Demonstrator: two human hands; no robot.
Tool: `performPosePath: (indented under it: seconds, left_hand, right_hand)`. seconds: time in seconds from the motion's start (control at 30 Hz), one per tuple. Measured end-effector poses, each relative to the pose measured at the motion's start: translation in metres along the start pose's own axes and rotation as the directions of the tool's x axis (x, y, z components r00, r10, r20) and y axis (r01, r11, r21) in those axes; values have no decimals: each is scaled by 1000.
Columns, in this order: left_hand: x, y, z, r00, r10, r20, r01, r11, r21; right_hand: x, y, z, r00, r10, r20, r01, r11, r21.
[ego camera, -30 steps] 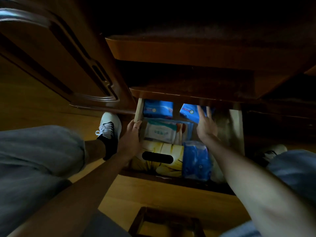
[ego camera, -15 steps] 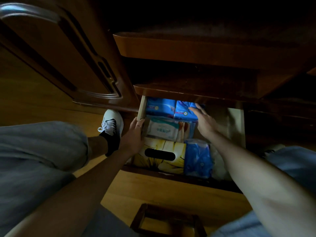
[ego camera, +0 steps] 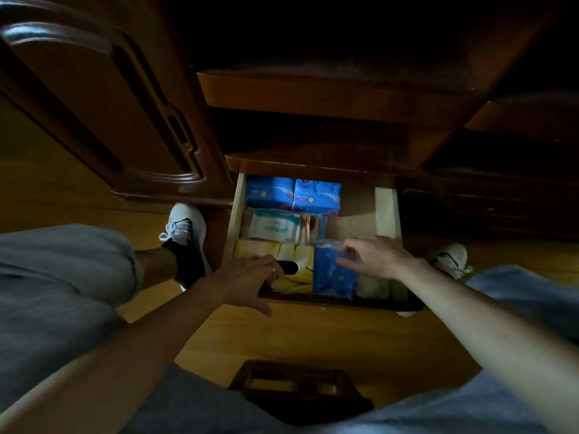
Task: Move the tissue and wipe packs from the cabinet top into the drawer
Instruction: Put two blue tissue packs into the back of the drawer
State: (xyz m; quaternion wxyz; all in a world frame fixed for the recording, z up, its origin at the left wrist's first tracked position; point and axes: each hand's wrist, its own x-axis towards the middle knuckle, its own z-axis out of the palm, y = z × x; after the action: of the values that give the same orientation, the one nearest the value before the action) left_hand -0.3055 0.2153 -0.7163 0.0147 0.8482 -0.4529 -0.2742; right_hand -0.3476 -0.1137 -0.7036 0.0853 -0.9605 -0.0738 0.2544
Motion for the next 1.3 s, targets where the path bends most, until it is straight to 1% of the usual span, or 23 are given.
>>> performPosePath:
  seconds: [0.07,0.13,0.27,0.33,0.4,0.5,0.53,0.63,0.7,0.83,0.9,0.93,0.97,1.0,1.03,1.07,1.1,1.13,1.17,1.2,1.23,1.27,1.3]
  left_hand:
    - [-3,9,-1,997,68,-24,-65,991,117]
    - [-4,15,-3,994,84,-71,-72,985,157]
    - [-4,17,-2,996,44,-81,-33,991,130]
    - [-2,17,1,995,-11,-97,24,991,130]
    - [2,13,-1,983,-86,-162,107,986,126]
    - [14,-2,-21,944,-151,-294,192,975,114]
    - [20,-6,-27,936,-159,-315,204,972,114]
    - [38,-12,-32,945,-167,-280,206,971,119]
    - [48,-14,-32,945,-185,-270,219,970,101]
    - [66,-27,-44,919,-207,-337,254,962,102]
    - [76,-31,-49,897,-242,-371,301,947,110]
    - [79,-31,-51,872,-273,-406,342,933,108]
    - [82,-30,-51,827,-317,-464,400,912,88]
    - [83,-26,-49,756,-376,-536,462,886,30]
    - [82,-22,-47,661,-436,-611,506,860,-67]
    - [82,-17,-45,543,-503,-672,514,832,-207]
    - [80,-13,-43,408,-602,-686,481,781,-399]
    - [78,-9,-42,289,-754,-590,397,655,-643]
    - [77,-8,-43,212,-907,-363,265,411,-873]
    - [77,-9,-46,206,-977,-54,98,76,-992]
    - [76,-12,-51,295,-935,198,-69,-227,-971]
    - [76,-16,-54,442,-835,328,-203,-449,-870]
    - [75,-17,-57,560,-749,355,-286,-577,-765]
  right_hand:
    - [-34,-7,16,997,-51,50,52,998,-39]
    - [-60,-11,37,989,-116,97,126,987,-101]
    - [-63,-9,63,985,-128,119,154,957,-246]
    - [-56,-9,67,984,-132,123,164,938,-306]
    - [-48,-5,66,993,-110,53,121,943,-309]
    - [-33,4,50,984,-71,-166,20,956,-292]
    - [-28,6,44,975,-78,-209,12,953,-301]
    - [-14,14,35,976,-105,-192,23,923,-385]
    - [-7,19,32,976,-85,-200,-2,917,-400]
    - [7,23,17,955,-45,-293,-74,921,-382]
    - [17,22,11,934,16,-357,-136,939,-314]
    - [23,21,8,913,70,-401,-179,954,-242]
    - [28,20,6,882,145,-449,-236,959,-155]
    - [32,18,6,833,238,-500,-303,952,-52]
    - [33,14,6,760,345,-551,-369,927,72]
    - [33,9,9,665,447,-598,-407,889,212]
    - [32,4,11,559,531,-637,-412,844,342]
    - [29,1,13,452,595,-665,-394,802,449]
    - [27,2,15,357,664,-657,-364,746,557]
    - [24,5,16,286,761,-583,-303,649,698]
    - [23,9,12,248,878,-409,-203,460,864]
    - [24,11,5,257,957,-134,-65,156,986]
    - [27,12,1,327,935,138,71,-170,983]
